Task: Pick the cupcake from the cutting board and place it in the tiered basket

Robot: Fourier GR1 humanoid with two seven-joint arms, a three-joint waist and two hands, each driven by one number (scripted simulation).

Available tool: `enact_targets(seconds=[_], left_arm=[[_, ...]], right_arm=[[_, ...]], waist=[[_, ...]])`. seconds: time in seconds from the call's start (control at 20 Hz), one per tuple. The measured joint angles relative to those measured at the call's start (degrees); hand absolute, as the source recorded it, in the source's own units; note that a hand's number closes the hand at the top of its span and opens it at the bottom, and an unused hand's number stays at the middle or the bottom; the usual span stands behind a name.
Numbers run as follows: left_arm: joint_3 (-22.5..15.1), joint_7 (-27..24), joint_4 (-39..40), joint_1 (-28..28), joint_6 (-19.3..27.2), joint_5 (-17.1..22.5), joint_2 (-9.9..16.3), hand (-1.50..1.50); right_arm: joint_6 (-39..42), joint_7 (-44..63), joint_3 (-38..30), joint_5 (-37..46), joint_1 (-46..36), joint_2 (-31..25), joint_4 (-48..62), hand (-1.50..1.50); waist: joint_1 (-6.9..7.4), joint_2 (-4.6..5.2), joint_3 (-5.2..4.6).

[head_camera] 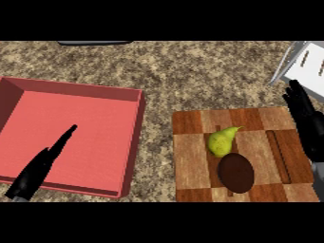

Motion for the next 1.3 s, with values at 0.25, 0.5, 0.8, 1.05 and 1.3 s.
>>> enact_targets(seconds=[0.25, 0.5, 0.8, 1.05, 1.3], left_arm=[[3.3, -1.1, -1.4, 1.4, 3.5, 3.3, -4.8, 0.00], [7.1, -1.4, -2.5, 3.9, 8.2, 6.6, -9.7, 0.00], [9.1, -2.8, -3.4, 5.5, 10.5, 6.9, -13.0, 0.00], [10.1, -2.1, -4.2, 6.0, 11.6, 6.5, -14.0, 0.00], [10.7, -1.0, -5.0, 6.2, 12.1, 6.4, -14.3, 0.00]], right_arm=[[4.2, -3.3, -2.9, -1.2, -1.5, -3.2, -6.2, 1.50], [-4.1, -1.2, -9.8, -1.2, -0.3, -3.4, -5.9, -1.50], [-3.2, -3.7, -15.7, -7.5, 8.2, -0.2, -14.6, -1.50], [1.4, 1.7, -13.7, -5.8, 15.6, -6.4, -23.2, -1.50], [6.9, 10.9, -10.6, -1.1, 19.5, -17.4, -30.5, -1.50]], waist=[[1.07, -1.74, -0.10], [0.47, -2.32, -0.09], [0.30, -2.58, 0.31], [-0.02, -2.67, 0.27], [-0.12, -2.53, 0.05]])
